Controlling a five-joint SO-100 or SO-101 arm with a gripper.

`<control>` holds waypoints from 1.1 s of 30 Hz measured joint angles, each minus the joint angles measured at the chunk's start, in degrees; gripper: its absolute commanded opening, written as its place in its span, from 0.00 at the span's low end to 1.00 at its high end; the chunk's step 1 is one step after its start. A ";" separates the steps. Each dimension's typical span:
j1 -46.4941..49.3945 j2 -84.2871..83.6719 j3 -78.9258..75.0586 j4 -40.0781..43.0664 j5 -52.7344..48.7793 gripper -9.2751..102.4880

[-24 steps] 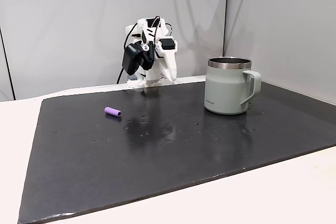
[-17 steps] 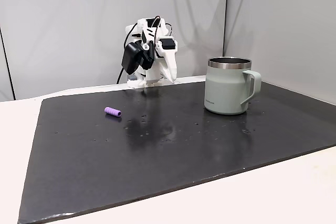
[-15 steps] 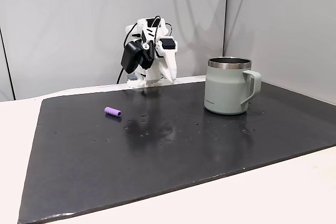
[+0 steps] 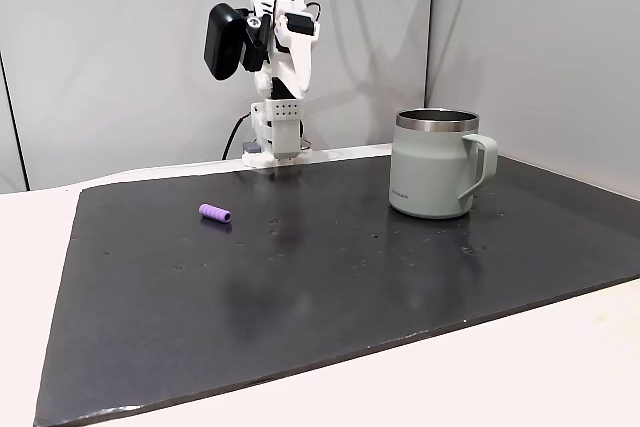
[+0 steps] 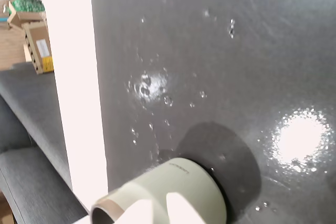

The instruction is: Grasp a pengrip and put it in the cup.

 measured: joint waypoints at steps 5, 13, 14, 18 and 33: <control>5.10 -15.21 -14.41 3.78 0.00 0.08; 10.55 -38.41 -34.89 13.62 -0.09 0.08; 11.07 -40.78 -37.00 15.21 -0.26 0.08; 12.66 -48.34 -43.24 20.74 -0.88 0.08; 19.51 -71.54 -59.06 29.88 -2.64 0.26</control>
